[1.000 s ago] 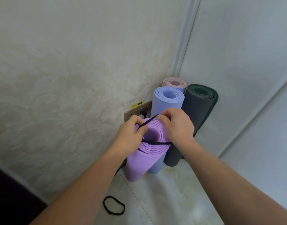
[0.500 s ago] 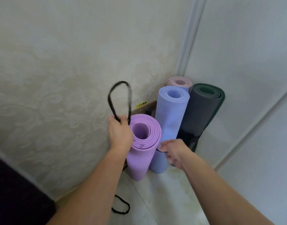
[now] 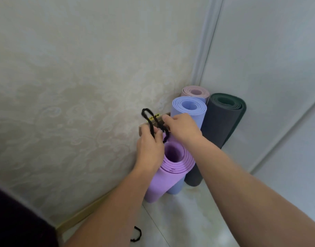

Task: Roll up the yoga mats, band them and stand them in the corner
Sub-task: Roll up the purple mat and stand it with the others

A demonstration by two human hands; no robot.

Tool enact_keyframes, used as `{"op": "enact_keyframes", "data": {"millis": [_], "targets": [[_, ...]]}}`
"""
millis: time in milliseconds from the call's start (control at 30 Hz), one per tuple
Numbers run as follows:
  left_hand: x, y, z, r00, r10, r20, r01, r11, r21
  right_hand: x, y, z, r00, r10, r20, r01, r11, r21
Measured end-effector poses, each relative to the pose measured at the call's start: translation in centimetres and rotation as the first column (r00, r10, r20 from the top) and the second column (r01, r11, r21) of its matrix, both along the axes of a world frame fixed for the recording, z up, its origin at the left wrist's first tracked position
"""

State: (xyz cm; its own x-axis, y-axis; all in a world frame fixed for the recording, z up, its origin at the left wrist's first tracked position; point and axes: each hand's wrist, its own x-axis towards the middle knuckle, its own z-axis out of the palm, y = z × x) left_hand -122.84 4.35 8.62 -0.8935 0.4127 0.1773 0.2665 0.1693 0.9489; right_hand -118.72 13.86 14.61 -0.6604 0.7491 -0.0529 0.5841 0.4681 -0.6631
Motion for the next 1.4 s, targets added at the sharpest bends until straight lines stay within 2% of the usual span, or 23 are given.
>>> {"op": "enact_keyframes", "data": {"millis": [133,167,200,267,367,400,500,600,633,700,800,867,933,1033,1133,1233,1300,1400], "targets": [[1.0,0.1,-0.3,0.996,-0.083,0.031,0.083,0.997,-0.004,-0.5,1.2,-0.8,0.994,-0.032,-0.101,0.003,0.962,-0.274],[1.2,0.1,-0.2,0.995,-0.092,0.039,0.093,0.996,-0.009,-0.5,1.2,-0.8,0.995,-0.006,-0.096,-0.023,0.955,-0.295],[1.4,0.1,-0.2,0.994,-0.098,0.041,0.099,0.995,-0.010,-0.5,1.2,-0.8,0.998,0.016,-0.061,-0.033,0.955,-0.295],[1.5,0.1,-0.5,0.993,-0.111,0.043,0.111,0.994,-0.003,-0.5,1.5,-1.0,0.998,-0.058,-0.018,0.051,0.957,-0.285],[1.5,-0.2,-1.4,0.989,-0.132,0.068,0.129,0.990,0.051,-0.5,2.4,-0.9,0.992,-0.125,-0.021,0.107,0.912,-0.397],[1.2,-0.1,-1.6,0.990,-0.129,0.064,0.124,0.990,0.072,-0.4,2.5,-0.7,0.995,-0.097,0.013,0.095,0.914,-0.395],[0.4,-0.5,-1.2,0.993,-0.117,-0.025,0.118,0.992,0.036,0.2,2.3,-0.5,0.966,-0.007,0.260,0.076,0.963,-0.258],[-0.9,-0.5,-0.5,0.997,-0.046,-0.053,0.043,0.998,-0.055,0.9,2.9,-0.8,0.958,0.096,0.269,-0.010,0.952,-0.305],[-1.6,-0.5,-0.5,0.998,-0.013,-0.062,0.008,0.997,-0.074,1.6,2.9,-0.4,0.960,0.060,0.273,0.037,0.940,-0.338],[-3.5,-0.5,-0.5,0.997,0.061,-0.055,-0.065,0.995,-0.076,3.0,3.0,-0.3,0.968,-0.012,0.249,0.127,0.884,-0.450],[-5.6,-0.4,-0.6,0.986,0.167,0.000,-0.167,0.983,-0.076,5.5,0.8,-0.8,0.981,-0.012,0.194,0.133,0.769,-0.626],[-5.9,0.5,-0.6,0.977,0.208,0.042,-0.206,0.977,-0.058,6.4,-1.2,-2.4,0.988,-0.083,0.128,0.151,0.667,-0.730],[-5.6,1.4,-0.4,0.967,0.244,0.078,-0.243,0.970,-0.017,7.5,-4.1,-4.0,0.986,-0.158,0.044,0.129,0.579,-0.805],[-5.3,2.3,-0.1,0.958,0.273,0.088,-0.273,0.962,-0.004,7.9,-7.7,-5.4,0.961,-0.263,-0.086,0.059,0.497,-0.866],[-5.3,2.8,-0.3,0.950,0.281,0.135,-0.288,0.957,0.036,6.4,-8.7,-5.9,0.944,-0.293,-0.148,0.025,0.513,-0.858],[-6.3,2.9,-0.7,0.927,0.311,0.209,-0.331,0.941,0.067,4.3,-8.7,-6.1,0.910,-0.357,-0.212,0.031,0.567,-0.823],[-7.0,2.6,-0.9,0.909,0.286,0.303,-0.339,0.930,0.139,3.7,-8.6,-7.3,0.908,-0.346,-0.235,0.044,0.639,-0.768],[-6.8,2.3,-0.3,0.854,0.110,0.508,-0.293,0.909,0.297,3.7,-7.6,-9.2,0.952,-0.229,-0.203,0.060,0.789,-0.612]]}}
